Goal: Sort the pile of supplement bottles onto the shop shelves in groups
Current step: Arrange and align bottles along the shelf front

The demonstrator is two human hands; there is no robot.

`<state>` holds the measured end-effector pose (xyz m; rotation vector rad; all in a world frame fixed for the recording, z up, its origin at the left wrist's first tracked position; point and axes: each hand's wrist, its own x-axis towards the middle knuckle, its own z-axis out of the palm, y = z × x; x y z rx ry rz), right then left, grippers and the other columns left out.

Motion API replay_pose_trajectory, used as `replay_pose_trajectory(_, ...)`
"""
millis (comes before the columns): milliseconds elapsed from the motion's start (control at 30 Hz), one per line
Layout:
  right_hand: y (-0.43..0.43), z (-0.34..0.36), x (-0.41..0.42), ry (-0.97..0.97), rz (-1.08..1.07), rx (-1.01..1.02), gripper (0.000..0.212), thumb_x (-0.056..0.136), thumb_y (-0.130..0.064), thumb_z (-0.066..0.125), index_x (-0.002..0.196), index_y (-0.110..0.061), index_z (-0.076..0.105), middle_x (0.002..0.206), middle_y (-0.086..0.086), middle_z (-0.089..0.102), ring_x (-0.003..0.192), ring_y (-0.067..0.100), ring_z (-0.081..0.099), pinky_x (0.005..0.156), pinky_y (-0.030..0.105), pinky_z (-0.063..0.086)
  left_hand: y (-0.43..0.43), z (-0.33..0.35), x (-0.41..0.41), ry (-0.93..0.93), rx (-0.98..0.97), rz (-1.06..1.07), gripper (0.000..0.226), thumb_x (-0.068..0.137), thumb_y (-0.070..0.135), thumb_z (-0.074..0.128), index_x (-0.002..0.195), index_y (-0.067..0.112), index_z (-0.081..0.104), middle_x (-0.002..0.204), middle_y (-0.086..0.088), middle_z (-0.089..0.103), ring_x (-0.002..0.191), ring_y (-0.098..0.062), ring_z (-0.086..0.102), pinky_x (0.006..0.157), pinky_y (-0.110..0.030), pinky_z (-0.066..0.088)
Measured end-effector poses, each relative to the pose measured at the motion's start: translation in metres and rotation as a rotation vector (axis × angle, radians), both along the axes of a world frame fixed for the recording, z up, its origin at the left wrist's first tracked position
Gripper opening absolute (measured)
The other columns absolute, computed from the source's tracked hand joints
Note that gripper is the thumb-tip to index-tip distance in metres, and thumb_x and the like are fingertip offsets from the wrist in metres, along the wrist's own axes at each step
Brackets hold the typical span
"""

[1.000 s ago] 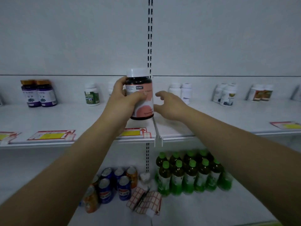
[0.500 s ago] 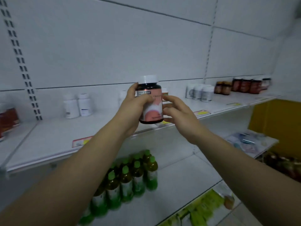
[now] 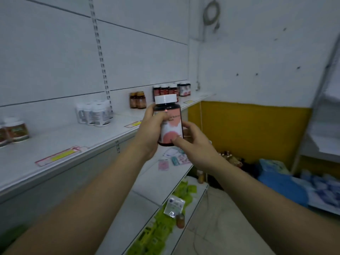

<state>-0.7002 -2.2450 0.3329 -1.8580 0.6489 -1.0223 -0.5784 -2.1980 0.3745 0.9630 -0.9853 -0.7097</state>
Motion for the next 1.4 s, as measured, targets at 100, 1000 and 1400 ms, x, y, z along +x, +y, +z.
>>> replay_pose_trajectory(100, -0.062, -0.009, -0.017, 0.007, -0.071, 0.000, 0.052, 0.087, -0.040, 0.064, 0.134, -0.030, 0.042, 0.112, -0.009, 0.061, 0.102, 0.010, 0.062, 0.092, 0.043, 0.053, -0.072, -0.006, -0.015, 0.001, 0.011, -0.050, 0.035, 0.090, 0.001, 0.043, 0.120, 0.018, 0.048, 0.098, -0.007, 0.064, 0.083, -0.020, 0.062, 0.080, -0.039, 0.052)
replay_pose_trajectory(1000, -0.617, 0.008, 0.028, 0.199, 0.100, -0.138, 0.048, 0.083, -0.042, 0.067, 0.125, -0.037, 0.044, 0.109, -0.011, 0.060, 0.101, 0.010, 0.059, 0.088, 0.035, 0.052, -0.586, 0.012, 0.017, -0.094, 0.079, 0.214, 0.030, 0.089, 0.010, 0.056, 0.113, 0.026, 0.048, 0.102, -0.002, 0.064, 0.085, -0.018, 0.066, 0.075, -0.038, 0.057)
replay_pose_trajectory(1400, -0.815, 0.020, 0.065, 0.529, 0.143, -0.380, 0.059, 0.089, -0.055, 0.053, 0.138, -0.023, 0.045, 0.143, 0.003, 0.043, 0.122, 0.019, 0.047, 0.096, 0.031, 0.038, -0.697, 0.022, 0.055, -0.219, 0.294, 0.597, 0.053, 0.080, 0.023, 0.072, 0.126, 0.023, 0.045, 0.108, -0.002, 0.064, 0.093, -0.019, 0.066, 0.082, -0.037, 0.054)
